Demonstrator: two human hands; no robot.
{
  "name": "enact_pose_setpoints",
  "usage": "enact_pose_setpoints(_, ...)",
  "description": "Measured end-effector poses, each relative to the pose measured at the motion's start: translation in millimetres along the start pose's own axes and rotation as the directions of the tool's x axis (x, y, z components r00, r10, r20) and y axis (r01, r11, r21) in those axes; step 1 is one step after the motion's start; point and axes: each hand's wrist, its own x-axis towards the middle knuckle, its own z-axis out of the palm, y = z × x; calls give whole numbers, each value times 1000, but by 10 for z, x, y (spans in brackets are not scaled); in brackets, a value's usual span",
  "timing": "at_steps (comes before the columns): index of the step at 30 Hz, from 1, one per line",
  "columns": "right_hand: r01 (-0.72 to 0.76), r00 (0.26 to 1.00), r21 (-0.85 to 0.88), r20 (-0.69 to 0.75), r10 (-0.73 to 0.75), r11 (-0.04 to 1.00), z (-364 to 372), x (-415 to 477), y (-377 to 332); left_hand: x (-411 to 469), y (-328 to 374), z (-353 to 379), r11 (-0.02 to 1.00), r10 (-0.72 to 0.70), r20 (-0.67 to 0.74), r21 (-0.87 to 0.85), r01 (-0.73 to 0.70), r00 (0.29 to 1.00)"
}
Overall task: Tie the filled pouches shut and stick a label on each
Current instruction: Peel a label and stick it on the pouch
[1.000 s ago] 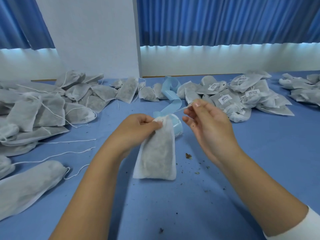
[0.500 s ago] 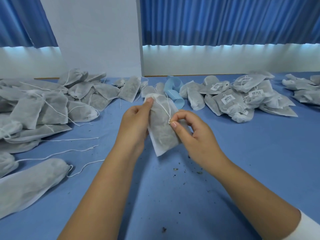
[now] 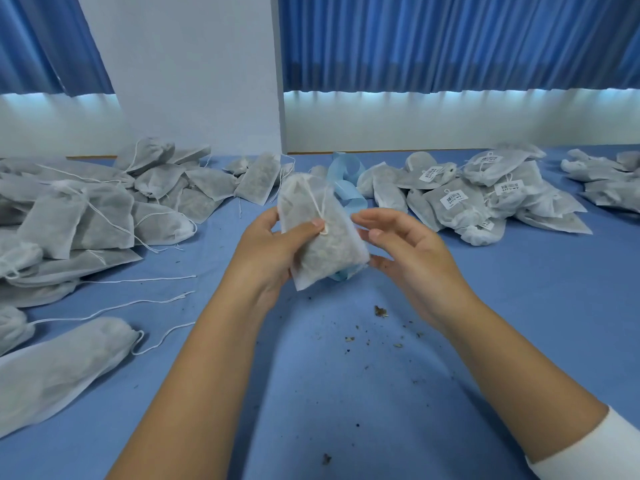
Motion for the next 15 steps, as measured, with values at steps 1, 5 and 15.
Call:
enact_pose_setpoints(1,-10,999,-47,-38,8,999,-43,30,22,31,-9,-30,1000,-3,-48,-14,3,999)
enact_pose_setpoints(5,-156,987,-357,-92,131,921,-165,116,165,144,-40,-136,992,-20,-175,-128,-3,984)
enact_pose_setpoints(15,-183,978,-420,17,209,889,-98,222,353,176,-100,-49,999,11,-192,51,-1,981)
